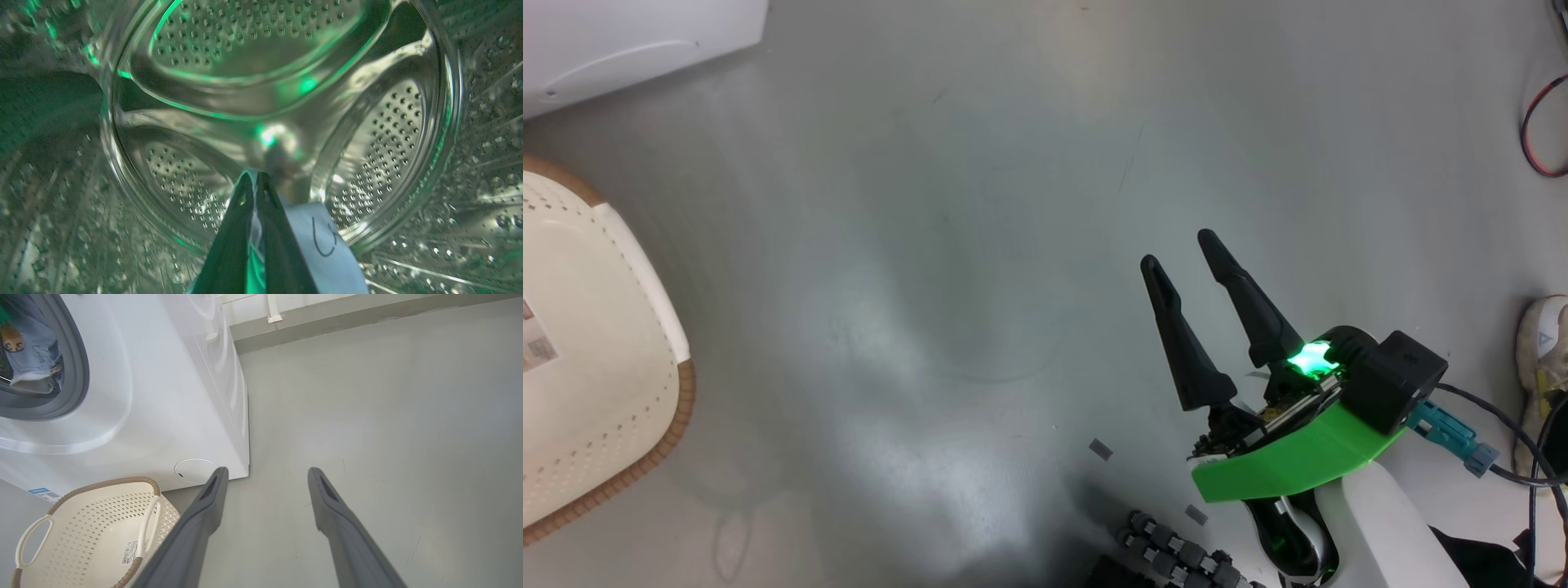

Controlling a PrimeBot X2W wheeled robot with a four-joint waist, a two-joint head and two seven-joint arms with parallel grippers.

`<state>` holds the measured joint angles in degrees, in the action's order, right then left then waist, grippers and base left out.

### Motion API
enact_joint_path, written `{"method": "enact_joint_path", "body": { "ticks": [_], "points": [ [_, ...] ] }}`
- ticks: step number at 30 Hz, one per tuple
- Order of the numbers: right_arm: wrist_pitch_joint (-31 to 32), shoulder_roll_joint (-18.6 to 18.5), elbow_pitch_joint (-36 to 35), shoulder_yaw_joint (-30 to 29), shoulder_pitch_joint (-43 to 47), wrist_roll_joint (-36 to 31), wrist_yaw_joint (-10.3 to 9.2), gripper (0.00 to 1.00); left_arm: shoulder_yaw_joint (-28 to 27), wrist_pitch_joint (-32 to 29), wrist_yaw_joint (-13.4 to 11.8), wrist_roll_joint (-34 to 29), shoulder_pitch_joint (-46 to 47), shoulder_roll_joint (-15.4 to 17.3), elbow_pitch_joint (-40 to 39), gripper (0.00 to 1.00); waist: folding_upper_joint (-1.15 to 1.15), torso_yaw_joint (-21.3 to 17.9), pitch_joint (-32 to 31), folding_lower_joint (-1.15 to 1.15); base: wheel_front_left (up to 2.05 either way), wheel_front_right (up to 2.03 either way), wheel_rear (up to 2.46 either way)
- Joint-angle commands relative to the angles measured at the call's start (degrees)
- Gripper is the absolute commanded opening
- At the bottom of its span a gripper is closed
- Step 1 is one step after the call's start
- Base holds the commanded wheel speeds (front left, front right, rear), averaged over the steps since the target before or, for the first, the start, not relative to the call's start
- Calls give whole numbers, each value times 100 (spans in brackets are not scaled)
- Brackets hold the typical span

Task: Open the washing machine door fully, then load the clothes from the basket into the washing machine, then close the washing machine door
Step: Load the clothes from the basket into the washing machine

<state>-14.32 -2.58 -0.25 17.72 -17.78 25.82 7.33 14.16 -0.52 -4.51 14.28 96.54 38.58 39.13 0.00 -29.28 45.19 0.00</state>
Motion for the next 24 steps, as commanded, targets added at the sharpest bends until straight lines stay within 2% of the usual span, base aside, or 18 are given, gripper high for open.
{"method": "enact_joint_path", "body": {
  "ticks": [1,7,14,15,16,17,24],
  "points": [
    [-67,-30,-132,106,75,83,16,100,32,197,0,-110,205,166,-51,0,0,15,38,0,0,0,0],
    [-68,-30,-131,111,29,100,16,100,160,39,211,-19,260,55,554,0,0,85,98,0,0,0,0],
    [-68,-30,-101,119,-29,109,16,100,150,-511,363,251,-74,24,1112,0,0,152,120,0,0,0,0],
    [-68,-30,-93,116,-35,105,16,100,153,-551,364,270,-111,23,1141,5,0,165,119,0,0,0,0],
    [-68,-30,-86,114,-42,102,16,100,141,-544,352,294,-143,20,1145,65,0,178,115,0,0,0,0],
    [-68,-30,-78,110,-47,98,16,100,144,-552,342,308,-187,15,1150,100,0,195,107,0,0,0,0],
    [-68,-30,-28,55,-73,28,16,100,110,-361,373,485,-644,-37,1085,100,0,311,-36,0,0,0,0]
  ]
}}
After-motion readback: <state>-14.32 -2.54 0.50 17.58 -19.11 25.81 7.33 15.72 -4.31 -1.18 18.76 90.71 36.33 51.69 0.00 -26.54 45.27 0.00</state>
